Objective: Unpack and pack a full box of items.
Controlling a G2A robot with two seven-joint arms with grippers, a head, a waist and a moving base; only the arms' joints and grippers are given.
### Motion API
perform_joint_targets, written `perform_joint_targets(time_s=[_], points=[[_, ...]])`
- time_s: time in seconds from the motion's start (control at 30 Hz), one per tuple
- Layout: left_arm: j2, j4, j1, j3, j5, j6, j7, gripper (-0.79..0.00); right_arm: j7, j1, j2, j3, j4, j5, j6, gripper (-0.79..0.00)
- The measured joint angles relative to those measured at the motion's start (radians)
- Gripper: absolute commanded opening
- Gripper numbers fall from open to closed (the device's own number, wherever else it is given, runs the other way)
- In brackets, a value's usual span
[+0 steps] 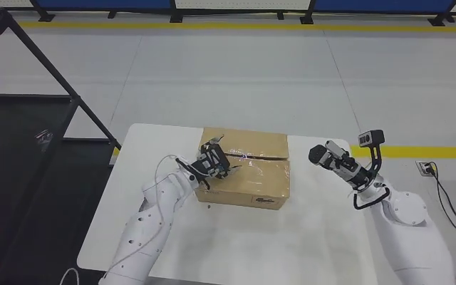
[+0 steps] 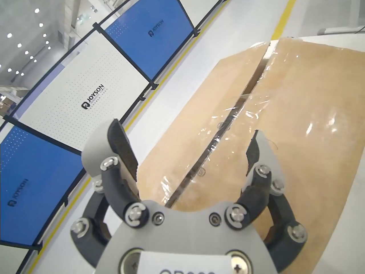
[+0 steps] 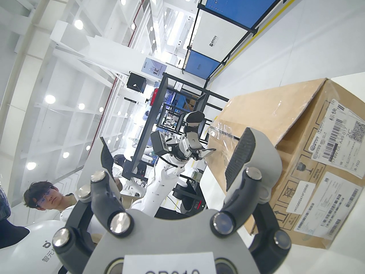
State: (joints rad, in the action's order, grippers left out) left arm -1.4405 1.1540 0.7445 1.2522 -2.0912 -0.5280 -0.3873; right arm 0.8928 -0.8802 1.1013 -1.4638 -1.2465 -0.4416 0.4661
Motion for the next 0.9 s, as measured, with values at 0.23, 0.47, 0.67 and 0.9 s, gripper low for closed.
perform_joint_targets(time_s=[0.23,0.47,0.67,0.9], points=[[-0.014,-0.082,-0.063,-0.081,0.007,0.033,-0.005,0.0,-0.007,-0.015,-0.004,-0.01,-0.015,-0.003,-0.003,0.0],[-0.026,-0.157,-0.115,-0.136,0.021,0.073,-0.006,0.0,-0.006,-0.022,-0.008,-0.02,-0.014,-0.01,0.001,0.0],[-0.038,-0.197,-0.15,-0.168,0.054,0.108,-0.018,0.0,-0.003,-0.023,-0.011,-0.024,-0.009,-0.015,-0.001,0.0],[-0.059,-0.247,-0.196,-0.216,0.093,0.156,-0.01,0.0,-0.002,-0.017,-0.013,-0.022,-0.002,-0.019,0.0,0.0]])
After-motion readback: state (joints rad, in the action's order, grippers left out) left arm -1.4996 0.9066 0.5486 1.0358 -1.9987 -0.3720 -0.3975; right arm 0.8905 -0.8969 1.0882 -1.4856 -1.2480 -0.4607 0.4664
